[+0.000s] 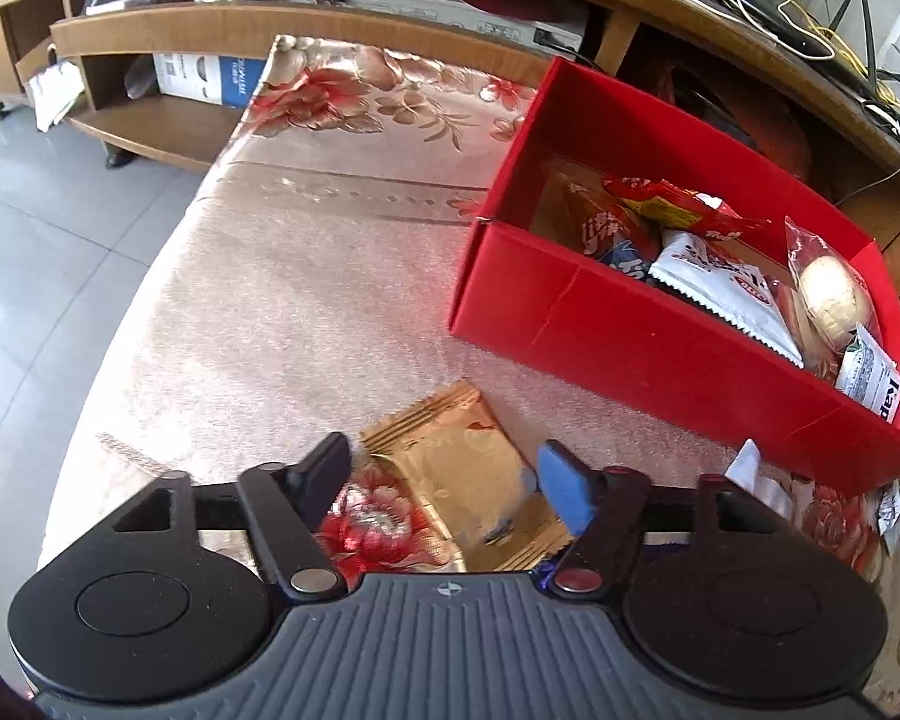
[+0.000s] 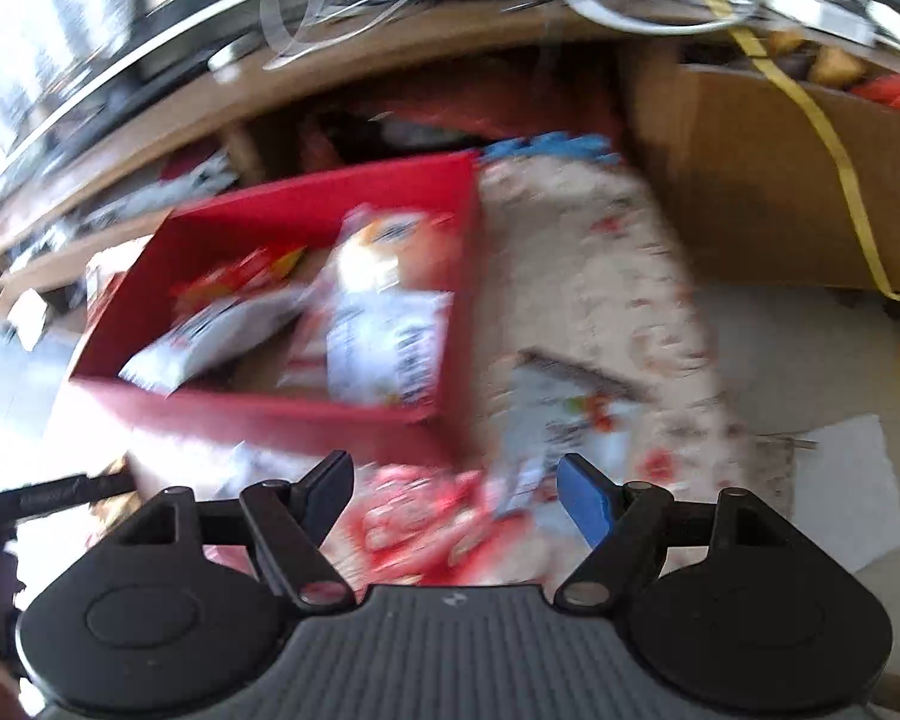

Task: Organize snacks
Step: 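Move the left tool to the gold wafer packet while the right tool moves to the sausage pack, then grasp the gold wafer packet with the left tool while the right tool grasps the sausage pack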

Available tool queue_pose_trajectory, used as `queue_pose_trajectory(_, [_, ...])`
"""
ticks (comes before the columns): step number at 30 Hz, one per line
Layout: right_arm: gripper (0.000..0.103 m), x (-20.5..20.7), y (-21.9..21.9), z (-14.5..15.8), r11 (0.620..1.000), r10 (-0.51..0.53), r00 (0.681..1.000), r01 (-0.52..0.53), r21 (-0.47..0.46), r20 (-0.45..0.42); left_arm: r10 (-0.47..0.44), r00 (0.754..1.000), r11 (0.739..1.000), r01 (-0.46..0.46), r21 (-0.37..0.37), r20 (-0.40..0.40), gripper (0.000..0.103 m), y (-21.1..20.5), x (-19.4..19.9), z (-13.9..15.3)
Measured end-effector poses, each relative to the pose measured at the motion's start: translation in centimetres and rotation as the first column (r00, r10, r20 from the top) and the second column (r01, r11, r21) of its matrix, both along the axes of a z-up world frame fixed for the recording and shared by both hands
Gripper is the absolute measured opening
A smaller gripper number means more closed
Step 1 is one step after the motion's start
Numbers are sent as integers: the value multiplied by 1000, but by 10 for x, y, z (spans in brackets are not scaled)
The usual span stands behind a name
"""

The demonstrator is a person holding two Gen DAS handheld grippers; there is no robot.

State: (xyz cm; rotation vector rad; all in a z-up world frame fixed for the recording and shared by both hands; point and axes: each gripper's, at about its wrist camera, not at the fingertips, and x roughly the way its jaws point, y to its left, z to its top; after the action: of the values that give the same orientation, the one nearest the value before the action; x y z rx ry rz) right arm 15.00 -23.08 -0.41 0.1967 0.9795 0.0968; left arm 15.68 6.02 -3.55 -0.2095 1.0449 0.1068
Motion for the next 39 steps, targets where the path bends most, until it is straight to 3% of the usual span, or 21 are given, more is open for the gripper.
queue_pose_trajectory(6, [79,11,63,-16,990,142,988,-141,7,-54,1,1000,999,-1,-48,-6,58,7,-7,3])
queue_pose_trajectory(9, [79,20,84,-28,990,139,985,-136,43,-100,17,1000,996,-18,-87,-9,60,14,-9,3])
queue_pose_trajectory(14, [79,28,100,-45,997,79,989,-75,35,-121,43,999,992,-44,-122,-7,75,20,-7,4])
queue_pose_trajectory(18, [96,30,108,-50,998,55,992,-50,46,-113,42,999,991,-43,-130,-9,80,19,-5,2])
queue_pose_trajectory(19, [102,29,114,-52,997,77,991,-74,27,-105,38,999,991,-39,-130,-10,81,19,-5,2])
queue_pose_trajectory(21, [103,23,127,-55,987,146,985,-152,-60,-86,34,999,991,-35,-129,-11,82,21,-7,2])
queue_pose_trajectory(23, [98,15,135,-56,963,218,973,-227,-144,-74,41,999,990,-42,-133,-11,83,24,-8,2])
queue_pose_trajectory(26, [82,15,122,-50,950,259,960,-273,-154,-102,35,999,989,-37,-146,-17,84,27,-10,2])
queue_pose_trajectory(30, [81,6,99,-49,928,283,948,-309,-207,-143,22,1000,987,-24,-157,-16,84,27,-11,2])
queue_pose_trajectory(34, [69,-15,85,-43,899,329,930,-362,-248,-163,31,999,986,-33,-164,-14,86,27,-9,3])
queue_pose_trajectory(39, [71,-19,80,-44,909,314,938,-342,-239,-145,43,999,992,-45,-122,-19,90,16,3,0])
